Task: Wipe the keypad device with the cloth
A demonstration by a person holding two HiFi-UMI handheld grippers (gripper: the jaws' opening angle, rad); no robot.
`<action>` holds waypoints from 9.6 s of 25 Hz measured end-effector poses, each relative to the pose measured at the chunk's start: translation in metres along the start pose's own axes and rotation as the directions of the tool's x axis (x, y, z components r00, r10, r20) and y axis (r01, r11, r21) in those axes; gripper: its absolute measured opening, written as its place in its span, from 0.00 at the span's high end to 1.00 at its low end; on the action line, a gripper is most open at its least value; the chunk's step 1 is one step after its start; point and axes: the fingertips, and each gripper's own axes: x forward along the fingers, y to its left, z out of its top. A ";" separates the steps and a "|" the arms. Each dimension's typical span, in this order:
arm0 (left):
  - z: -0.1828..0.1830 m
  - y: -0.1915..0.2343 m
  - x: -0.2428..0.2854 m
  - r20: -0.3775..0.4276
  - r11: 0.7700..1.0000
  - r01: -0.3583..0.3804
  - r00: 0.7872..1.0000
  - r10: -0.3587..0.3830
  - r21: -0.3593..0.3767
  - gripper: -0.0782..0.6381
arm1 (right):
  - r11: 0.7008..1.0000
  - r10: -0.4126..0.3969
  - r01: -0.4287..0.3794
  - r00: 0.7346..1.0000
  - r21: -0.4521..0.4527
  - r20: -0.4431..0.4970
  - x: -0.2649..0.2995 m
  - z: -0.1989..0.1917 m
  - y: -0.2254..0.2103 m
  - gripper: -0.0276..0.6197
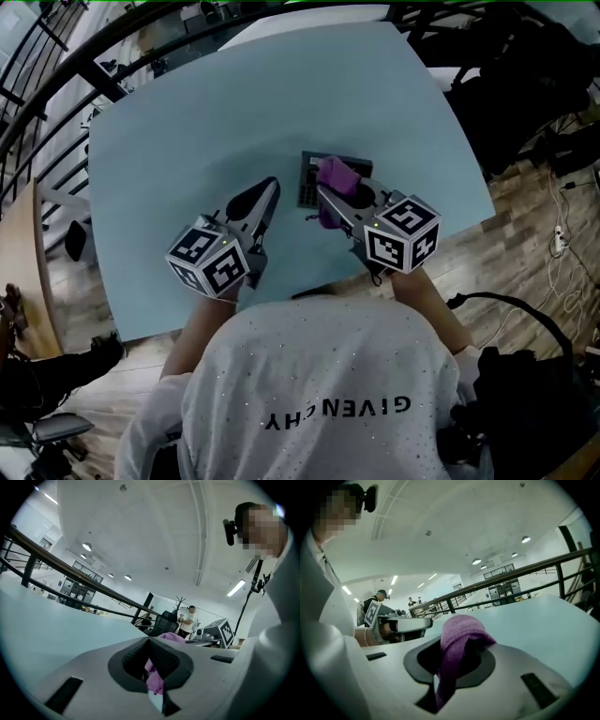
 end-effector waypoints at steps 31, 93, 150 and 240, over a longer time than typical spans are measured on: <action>-0.075 0.070 0.063 -0.205 0.988 0.053 0.975 -0.082 -0.145 0.89 | 0.971 -0.121 0.147 0.982 0.188 -0.144 0.060 -0.058 -0.072 0.88; -0.085 0.067 0.056 -0.245 0.992 0.036 0.967 -0.065 -0.122 0.89 | 0.966 -0.113 0.148 0.979 0.211 -0.170 0.040 -0.052 -0.059 0.88; -0.115 0.035 0.049 -0.300 0.987 0.100 0.945 -0.134 -0.126 0.89 | 0.873 -0.342 0.377 0.925 0.309 -0.162 -0.026 -0.111 -0.109 0.88; -0.136 -0.010 -0.122 -0.072 0.853 -0.478 0.877 0.474 -0.207 0.89 | 0.990 0.045 -0.033 0.995 0.134 -0.089 0.005 -0.115 -0.026 0.90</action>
